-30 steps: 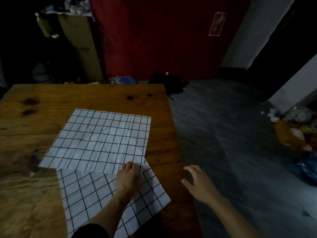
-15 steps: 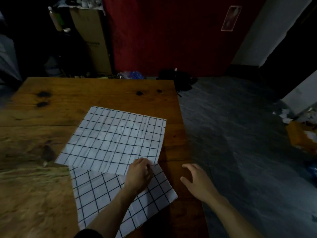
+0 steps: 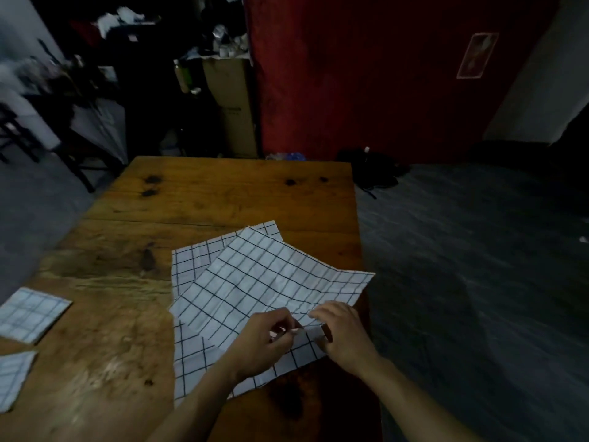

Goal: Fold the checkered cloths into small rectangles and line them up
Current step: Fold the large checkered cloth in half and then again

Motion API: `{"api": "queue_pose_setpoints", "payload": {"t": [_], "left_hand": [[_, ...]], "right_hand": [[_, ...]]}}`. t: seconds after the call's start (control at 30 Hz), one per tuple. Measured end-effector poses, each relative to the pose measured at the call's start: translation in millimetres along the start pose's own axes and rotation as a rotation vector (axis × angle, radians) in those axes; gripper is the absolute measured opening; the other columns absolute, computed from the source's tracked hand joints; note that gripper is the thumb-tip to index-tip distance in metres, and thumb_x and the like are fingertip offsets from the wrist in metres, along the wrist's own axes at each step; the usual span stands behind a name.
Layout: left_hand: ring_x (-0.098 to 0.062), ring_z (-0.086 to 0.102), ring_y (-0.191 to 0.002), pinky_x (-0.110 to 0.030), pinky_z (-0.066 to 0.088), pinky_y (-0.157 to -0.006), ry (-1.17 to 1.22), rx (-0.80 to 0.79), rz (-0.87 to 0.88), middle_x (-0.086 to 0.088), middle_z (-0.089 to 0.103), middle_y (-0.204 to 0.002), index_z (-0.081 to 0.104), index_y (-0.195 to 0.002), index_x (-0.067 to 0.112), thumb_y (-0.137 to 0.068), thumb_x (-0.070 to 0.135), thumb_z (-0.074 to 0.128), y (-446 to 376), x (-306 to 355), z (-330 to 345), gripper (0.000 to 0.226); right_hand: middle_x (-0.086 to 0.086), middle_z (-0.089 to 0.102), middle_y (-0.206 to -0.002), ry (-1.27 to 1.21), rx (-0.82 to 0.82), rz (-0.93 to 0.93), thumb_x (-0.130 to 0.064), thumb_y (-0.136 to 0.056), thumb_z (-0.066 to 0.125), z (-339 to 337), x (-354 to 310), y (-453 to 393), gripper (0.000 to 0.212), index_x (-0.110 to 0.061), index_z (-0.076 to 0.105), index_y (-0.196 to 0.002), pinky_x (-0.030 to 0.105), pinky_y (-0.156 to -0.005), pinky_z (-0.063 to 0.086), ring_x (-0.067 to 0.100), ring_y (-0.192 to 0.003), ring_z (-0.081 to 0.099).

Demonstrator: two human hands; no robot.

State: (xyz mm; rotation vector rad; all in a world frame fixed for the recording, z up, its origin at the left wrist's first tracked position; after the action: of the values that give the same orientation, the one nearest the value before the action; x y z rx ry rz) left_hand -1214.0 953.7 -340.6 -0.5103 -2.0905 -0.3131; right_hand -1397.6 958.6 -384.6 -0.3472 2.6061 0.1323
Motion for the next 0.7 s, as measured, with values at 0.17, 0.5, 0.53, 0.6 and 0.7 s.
{"api": "queue_pose_setpoints", "payload": {"t": [0.17,0.5,0.53,0.6,0.7], "left_hand": [[-0.007,0.065,-0.101,-0.029,0.055,-0.082,0.026,0.113,-0.052,0.014,0.07,-0.103,0.064,-0.085,0.022,-0.093,0.02,0.059,42.1,6.2,-6.5,0.009],[-0.007,0.044,-0.059,-0.023,0.034,-0.053,0.099,0.444,-0.106,0.002,0.053,-0.066,0.061,-0.082,0.018,-0.092,0.04,0.057,128.8,-8.1,-12.5,0.024],[-0.008,0.042,-0.057,-0.024,0.033,-0.052,0.097,0.482,-0.108,0.002,0.051,-0.065,0.061,-0.081,0.02,-0.091,0.042,0.056,135.5,-10.1,-16.6,0.025],[-0.015,0.044,-0.056,-0.027,0.034,-0.053,0.077,0.531,-0.106,-0.002,0.056,-0.067,0.061,-0.08,0.021,-0.091,0.044,0.055,147.4,-14.3,-24.4,0.026],[-0.022,0.049,-0.06,-0.03,0.038,-0.055,0.051,0.554,-0.129,-0.009,0.058,-0.071,0.062,-0.081,0.018,-0.092,0.039,0.058,164.3,-23.4,-35.6,0.024]], "right_hand": [[-0.019,0.052,-0.119,-0.026,0.034,0.008,-0.025,-0.09,0.062,2.6,14.3,23.6,0.033,-0.033,0.059,-0.121,0.022,-0.105,0.029,0.002,-0.117,0.04],[-0.021,0.055,-0.095,-0.022,-0.004,0.059,-0.018,-0.088,0.065,-1.3,30.3,53.6,0.018,-0.034,0.064,-0.097,0.022,-0.085,0.036,0.0,-0.095,0.048],[-0.021,0.054,-0.093,-0.012,-0.009,0.061,-0.021,-0.089,0.064,-1.4,27.3,56.7,0.015,-0.034,0.063,-0.095,0.022,-0.084,0.036,0.0,-0.092,0.047],[-0.019,0.054,-0.09,-0.005,-0.009,0.074,-0.023,-0.089,0.064,-0.5,22.2,61.9,0.012,-0.035,0.062,-0.091,0.023,-0.085,0.037,0.0,-0.09,0.047],[-0.018,0.055,-0.09,-0.017,0.009,0.092,-0.022,-0.088,0.065,-0.4,12.8,68.2,0.014,-0.034,0.06,-0.091,0.024,-0.085,0.043,-0.001,-0.089,0.05]]}}
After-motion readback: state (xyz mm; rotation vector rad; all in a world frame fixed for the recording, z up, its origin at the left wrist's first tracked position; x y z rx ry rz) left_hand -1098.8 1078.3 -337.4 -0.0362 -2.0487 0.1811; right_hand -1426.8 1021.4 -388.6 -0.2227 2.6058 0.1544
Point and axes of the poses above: each hand's wrist, its own y-axis away from the middle knuckle, its own z-axis out of the palm, x = y × z, the point moved 4 cm from there along -y, towards the middle knuckle
